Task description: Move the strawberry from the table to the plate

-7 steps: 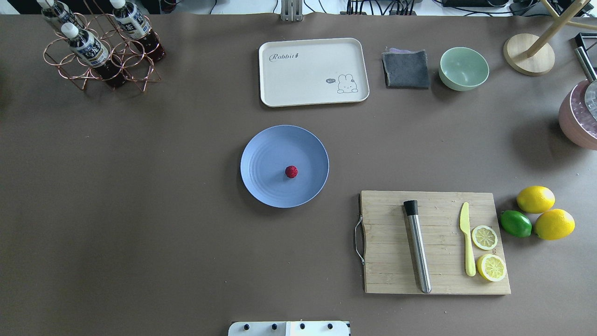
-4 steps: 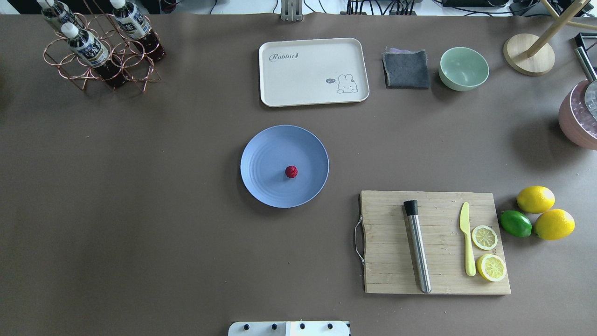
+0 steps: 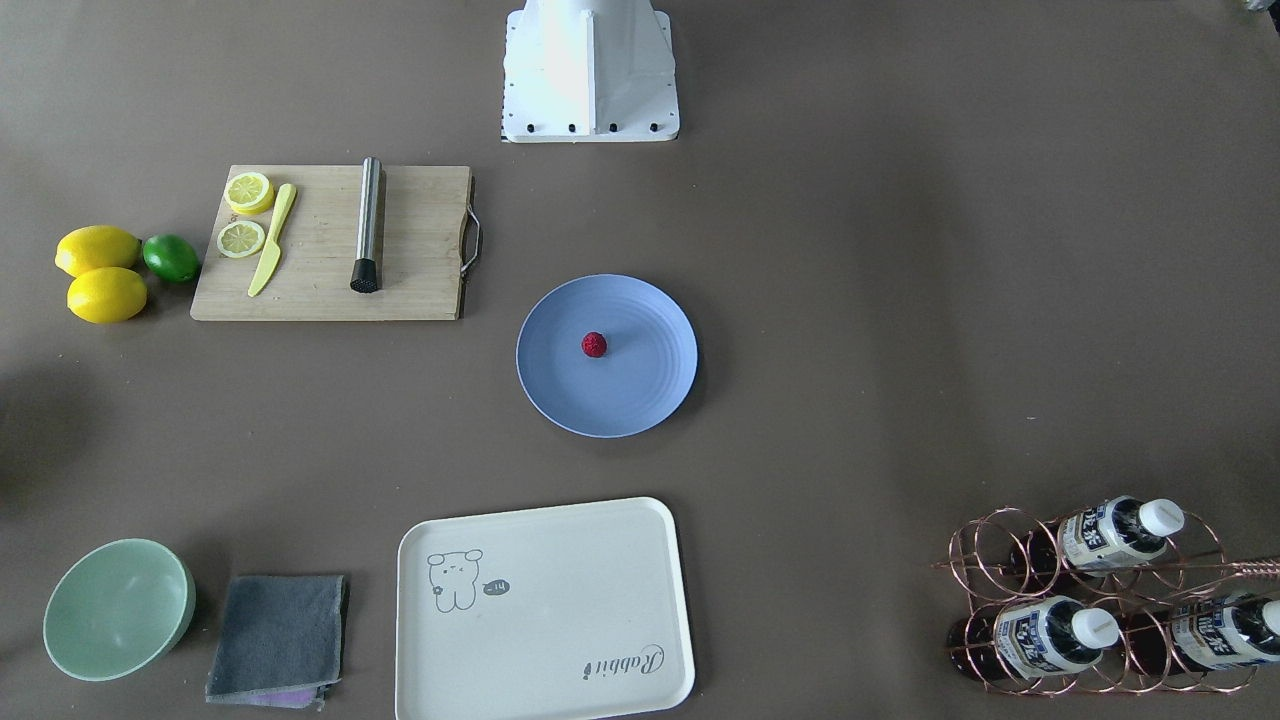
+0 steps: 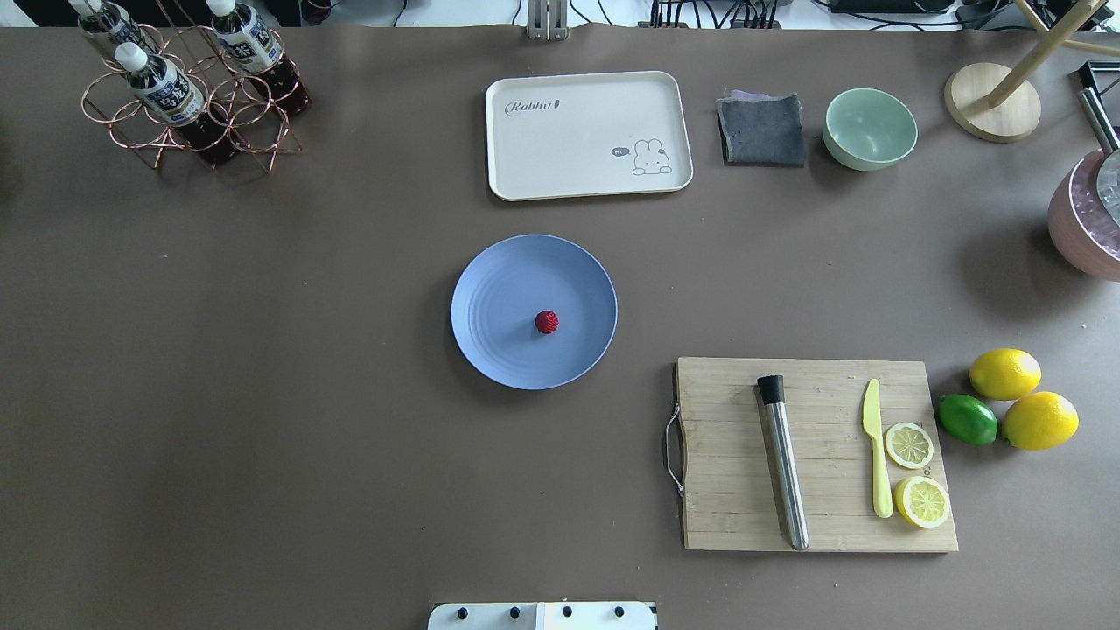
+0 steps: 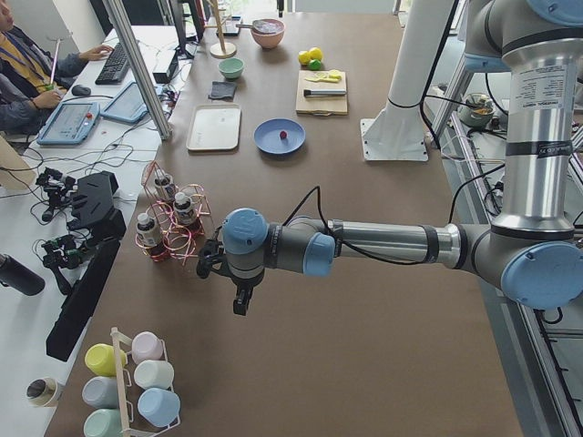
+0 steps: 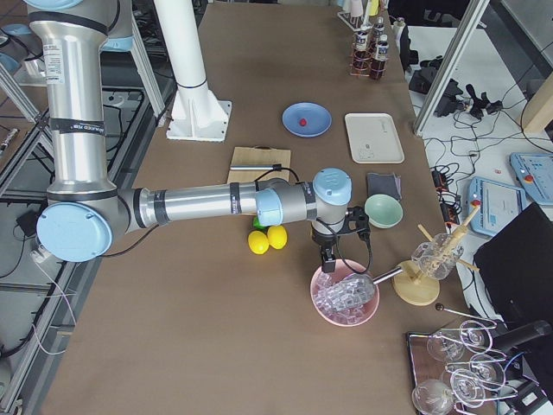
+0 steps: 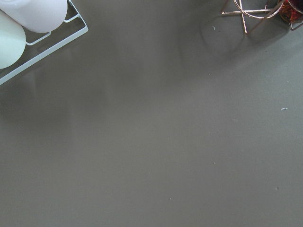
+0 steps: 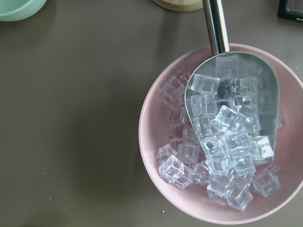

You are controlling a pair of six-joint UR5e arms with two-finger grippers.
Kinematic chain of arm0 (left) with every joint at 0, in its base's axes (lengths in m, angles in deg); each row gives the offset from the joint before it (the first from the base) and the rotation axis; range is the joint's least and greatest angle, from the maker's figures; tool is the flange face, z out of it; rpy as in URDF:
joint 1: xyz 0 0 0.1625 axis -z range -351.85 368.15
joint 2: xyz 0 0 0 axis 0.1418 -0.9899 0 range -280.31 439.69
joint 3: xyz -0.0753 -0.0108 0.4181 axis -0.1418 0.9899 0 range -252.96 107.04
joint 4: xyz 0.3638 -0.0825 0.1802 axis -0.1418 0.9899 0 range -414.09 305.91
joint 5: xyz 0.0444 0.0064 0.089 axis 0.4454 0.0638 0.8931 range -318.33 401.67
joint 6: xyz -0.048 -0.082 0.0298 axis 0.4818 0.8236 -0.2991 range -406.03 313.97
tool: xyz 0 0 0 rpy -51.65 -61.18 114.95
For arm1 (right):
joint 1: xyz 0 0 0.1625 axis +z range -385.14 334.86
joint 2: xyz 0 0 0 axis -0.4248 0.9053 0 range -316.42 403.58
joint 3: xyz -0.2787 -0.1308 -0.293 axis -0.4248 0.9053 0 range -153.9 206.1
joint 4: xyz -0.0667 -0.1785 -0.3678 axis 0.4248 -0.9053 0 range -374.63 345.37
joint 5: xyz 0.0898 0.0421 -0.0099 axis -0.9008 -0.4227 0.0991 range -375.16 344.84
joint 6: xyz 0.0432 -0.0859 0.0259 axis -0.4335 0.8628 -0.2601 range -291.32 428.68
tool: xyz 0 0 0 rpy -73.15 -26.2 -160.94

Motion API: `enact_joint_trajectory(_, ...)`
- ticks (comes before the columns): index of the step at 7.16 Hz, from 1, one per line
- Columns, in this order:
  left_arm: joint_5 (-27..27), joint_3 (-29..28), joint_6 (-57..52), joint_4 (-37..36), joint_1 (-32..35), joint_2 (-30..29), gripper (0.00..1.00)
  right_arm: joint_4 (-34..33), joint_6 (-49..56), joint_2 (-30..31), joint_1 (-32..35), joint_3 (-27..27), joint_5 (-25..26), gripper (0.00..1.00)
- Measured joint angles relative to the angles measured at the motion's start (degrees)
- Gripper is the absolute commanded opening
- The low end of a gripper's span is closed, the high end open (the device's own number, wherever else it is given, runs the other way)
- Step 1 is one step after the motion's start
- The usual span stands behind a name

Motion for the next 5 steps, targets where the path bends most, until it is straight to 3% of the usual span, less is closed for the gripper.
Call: enact_joint_trajectory(5,2.2,0.0,0.0,0.1,0.0,-0.3,0.97,0.0,-0.6,-0.3,-0.4,0.1,0.0,1.00)
